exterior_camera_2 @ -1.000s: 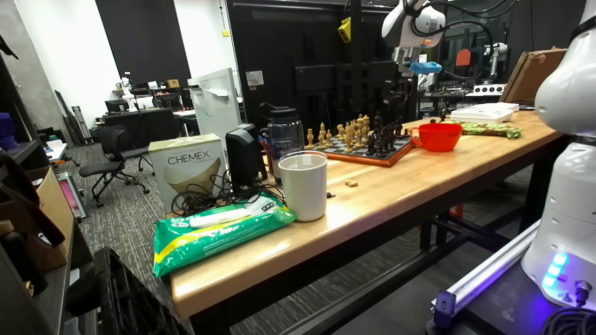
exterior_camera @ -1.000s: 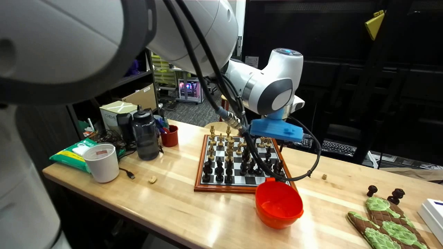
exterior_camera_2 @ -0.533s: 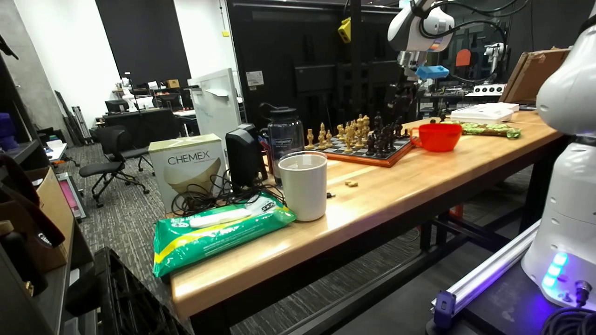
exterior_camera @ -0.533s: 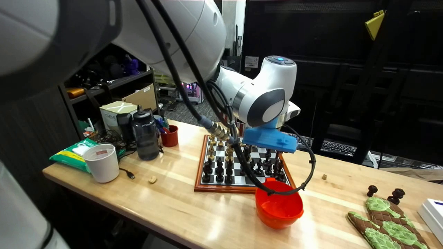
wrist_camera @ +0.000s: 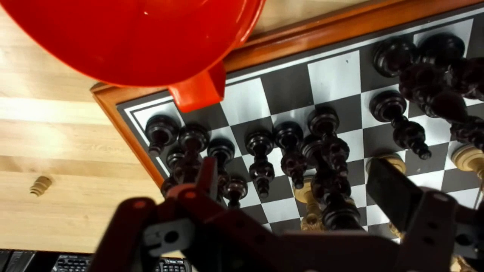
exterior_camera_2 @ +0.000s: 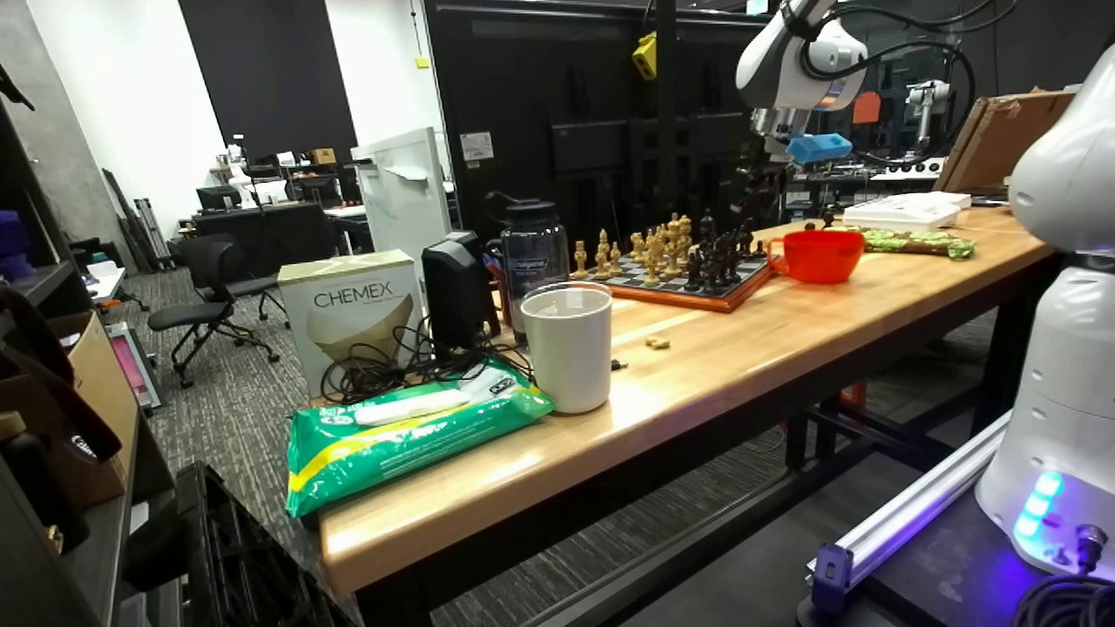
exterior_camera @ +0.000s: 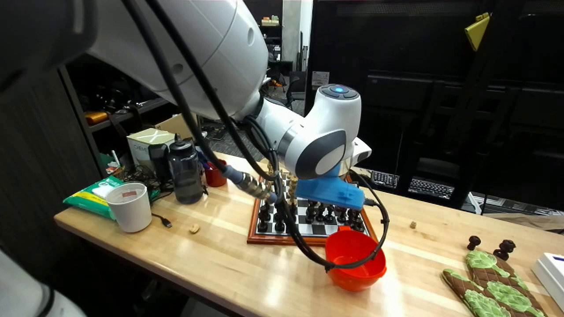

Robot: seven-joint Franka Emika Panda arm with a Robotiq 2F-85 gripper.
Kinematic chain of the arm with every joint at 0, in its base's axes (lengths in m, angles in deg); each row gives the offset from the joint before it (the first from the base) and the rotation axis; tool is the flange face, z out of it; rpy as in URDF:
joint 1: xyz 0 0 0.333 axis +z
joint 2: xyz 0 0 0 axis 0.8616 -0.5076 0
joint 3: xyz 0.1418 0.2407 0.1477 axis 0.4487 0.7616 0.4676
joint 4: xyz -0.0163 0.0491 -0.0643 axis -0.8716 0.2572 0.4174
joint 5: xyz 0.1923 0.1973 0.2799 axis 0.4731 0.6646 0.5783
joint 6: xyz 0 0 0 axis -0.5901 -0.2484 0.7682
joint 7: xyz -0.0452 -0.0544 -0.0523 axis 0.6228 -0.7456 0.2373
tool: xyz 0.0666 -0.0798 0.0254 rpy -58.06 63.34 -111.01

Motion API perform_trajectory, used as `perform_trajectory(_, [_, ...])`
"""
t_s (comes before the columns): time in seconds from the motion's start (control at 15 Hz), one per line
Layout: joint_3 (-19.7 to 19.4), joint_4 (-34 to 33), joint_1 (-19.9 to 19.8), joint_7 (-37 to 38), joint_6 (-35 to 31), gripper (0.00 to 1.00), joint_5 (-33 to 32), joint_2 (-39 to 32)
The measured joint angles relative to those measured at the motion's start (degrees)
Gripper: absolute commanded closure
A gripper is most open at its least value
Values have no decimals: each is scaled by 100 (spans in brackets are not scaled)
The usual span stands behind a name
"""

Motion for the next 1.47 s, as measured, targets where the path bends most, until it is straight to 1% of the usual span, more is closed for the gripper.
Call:
perform_trajectory(0.27, [-62,276,88,153,-230,0,0,177])
perform_trajectory(0.6, [-91,309,108,165,-245,0,-2,215])
perform_trajectory(0.67, [-136,308,176,44,-212,0,103,213])
perform_trajectory(0.93, [-371,234,572,-996,111,0,840,216])
perform_trajectory(1.07, [-393,166,627,-1283,243,0,933,226])
perform_trajectory(1.47, [-393,54,646,-1805,610,0,932,354])
